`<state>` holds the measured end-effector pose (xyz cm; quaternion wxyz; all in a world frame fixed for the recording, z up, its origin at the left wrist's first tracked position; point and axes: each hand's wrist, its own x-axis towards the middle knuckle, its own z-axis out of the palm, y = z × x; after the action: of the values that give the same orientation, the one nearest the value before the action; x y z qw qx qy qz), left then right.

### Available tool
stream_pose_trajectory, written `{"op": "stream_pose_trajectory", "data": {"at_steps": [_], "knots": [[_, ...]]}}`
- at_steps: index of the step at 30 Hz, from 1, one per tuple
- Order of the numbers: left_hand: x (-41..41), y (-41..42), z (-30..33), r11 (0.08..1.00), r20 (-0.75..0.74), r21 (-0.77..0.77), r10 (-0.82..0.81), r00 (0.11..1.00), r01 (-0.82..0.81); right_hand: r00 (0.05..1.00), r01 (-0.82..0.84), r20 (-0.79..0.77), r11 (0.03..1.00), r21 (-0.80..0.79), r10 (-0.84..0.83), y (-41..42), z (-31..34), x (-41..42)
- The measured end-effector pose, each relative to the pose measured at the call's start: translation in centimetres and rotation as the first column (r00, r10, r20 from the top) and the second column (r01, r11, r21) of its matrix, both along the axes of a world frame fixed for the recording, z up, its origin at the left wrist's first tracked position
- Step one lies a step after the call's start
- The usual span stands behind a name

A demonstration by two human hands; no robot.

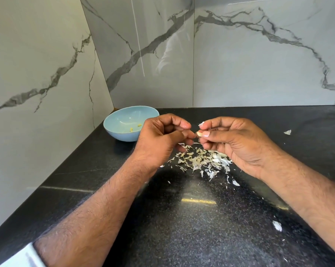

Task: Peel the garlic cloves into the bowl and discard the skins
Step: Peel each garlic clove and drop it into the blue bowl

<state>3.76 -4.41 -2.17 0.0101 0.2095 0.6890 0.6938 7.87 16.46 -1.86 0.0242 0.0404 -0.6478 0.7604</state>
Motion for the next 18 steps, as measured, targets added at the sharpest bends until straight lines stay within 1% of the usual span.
{"op": "stream_pose_trajectory", "data": {"at_steps": [7, 11, 13, 16, 18], "knots": [[-1.0, -1.7, 1.3, 0.992, -0.035, 0.001, 0.126, 0.991, -0.126, 1.000, 0.006, 0.016, 1.000, -0.002, -0.006, -0.2, 0.2, 0.1], [-1.8, -3.8, 2.5, 0.964, -0.089, -0.041, 0.257, 0.962, -0.261, 0.999, 0.041, 0.029, 0.999, 0.010, -0.041, -0.8, 0.7, 0.5], [-2.4, -5.3, 3.0, 0.927, -0.120, -0.040, 0.366, 0.923, -0.373, 0.997, 0.070, 0.028, 0.997, 0.020, -0.071, -1.8, 1.2, 0.3], [-3.6, -7.6, 3.1, 0.824, -0.165, -0.035, 0.554, 0.816, -0.566, 0.995, 0.102, 0.018, 0.995, 0.016, -0.102, -4.0, 2.1, -1.2], [-4.2, -9.4, 3.0, 0.765, -0.153, -0.044, 0.630, 0.761, -0.642, 0.992, 0.123, 0.002, 0.992, 0.037, -0.123, -6.3, 3.0, -3.0]]}}
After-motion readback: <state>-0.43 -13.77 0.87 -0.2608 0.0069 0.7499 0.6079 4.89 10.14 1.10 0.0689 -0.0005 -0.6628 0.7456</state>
